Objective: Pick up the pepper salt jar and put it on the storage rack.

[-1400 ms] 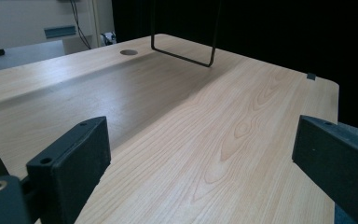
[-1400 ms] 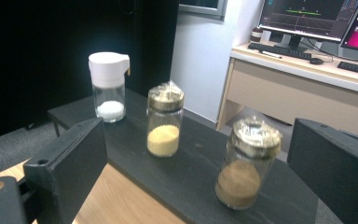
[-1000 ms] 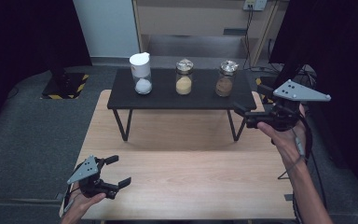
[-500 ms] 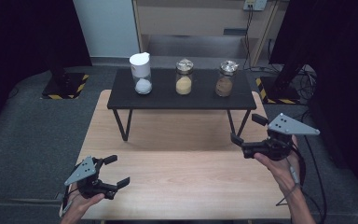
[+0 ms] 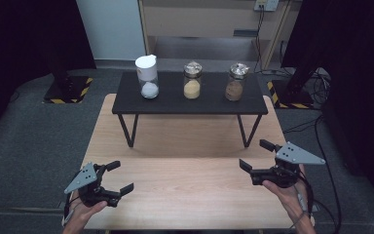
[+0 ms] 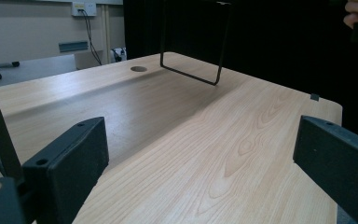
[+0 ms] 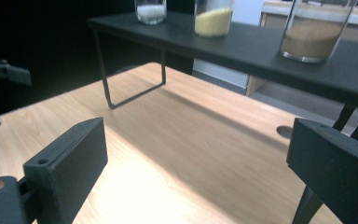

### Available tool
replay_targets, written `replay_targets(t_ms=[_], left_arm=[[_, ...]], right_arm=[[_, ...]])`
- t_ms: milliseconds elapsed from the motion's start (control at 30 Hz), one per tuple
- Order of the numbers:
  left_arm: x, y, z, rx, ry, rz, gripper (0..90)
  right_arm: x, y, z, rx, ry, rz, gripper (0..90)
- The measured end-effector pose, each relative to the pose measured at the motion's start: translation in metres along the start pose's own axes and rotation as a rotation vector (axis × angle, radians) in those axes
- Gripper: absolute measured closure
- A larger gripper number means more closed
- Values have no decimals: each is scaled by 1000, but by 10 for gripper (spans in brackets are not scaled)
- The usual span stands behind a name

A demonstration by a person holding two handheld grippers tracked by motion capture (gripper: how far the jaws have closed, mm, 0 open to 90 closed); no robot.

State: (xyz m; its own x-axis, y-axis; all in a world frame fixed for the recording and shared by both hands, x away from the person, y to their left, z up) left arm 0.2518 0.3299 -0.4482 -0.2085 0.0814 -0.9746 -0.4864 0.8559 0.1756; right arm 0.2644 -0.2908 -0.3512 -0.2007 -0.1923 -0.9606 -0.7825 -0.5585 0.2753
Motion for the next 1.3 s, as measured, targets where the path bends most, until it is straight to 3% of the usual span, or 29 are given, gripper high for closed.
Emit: replay_targets(t_ms=[667,800,1067,1300], left_arm=[[1,3,1,-20,1,-21,27],[1,3,1,-24,0,-27,27],[1,1,1,-19,-5,-35,27],[0,0,0,-9,-9,-31,27]], right_arm=[[58,-2,3,5,-56,87,62],[64,-3,3,2,-71,85,63],[70,-6,5,-1,-39,105,66],[74,-5,1,-13,-56,92,70]])
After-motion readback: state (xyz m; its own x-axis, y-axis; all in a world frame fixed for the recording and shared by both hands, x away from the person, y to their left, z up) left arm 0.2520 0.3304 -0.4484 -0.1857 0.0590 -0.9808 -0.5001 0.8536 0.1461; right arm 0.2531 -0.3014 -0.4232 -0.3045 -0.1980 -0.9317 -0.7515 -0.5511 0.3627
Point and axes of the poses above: each handheld gripper's, and its own axes: y roughly backward along the jaws, x roughly out of its underside, z roughly to its left, the point moved 7 cm from there along -y, roughly forward along the jaws, and after that the axes turned 7 degrees about x, right-handed, at the moved point
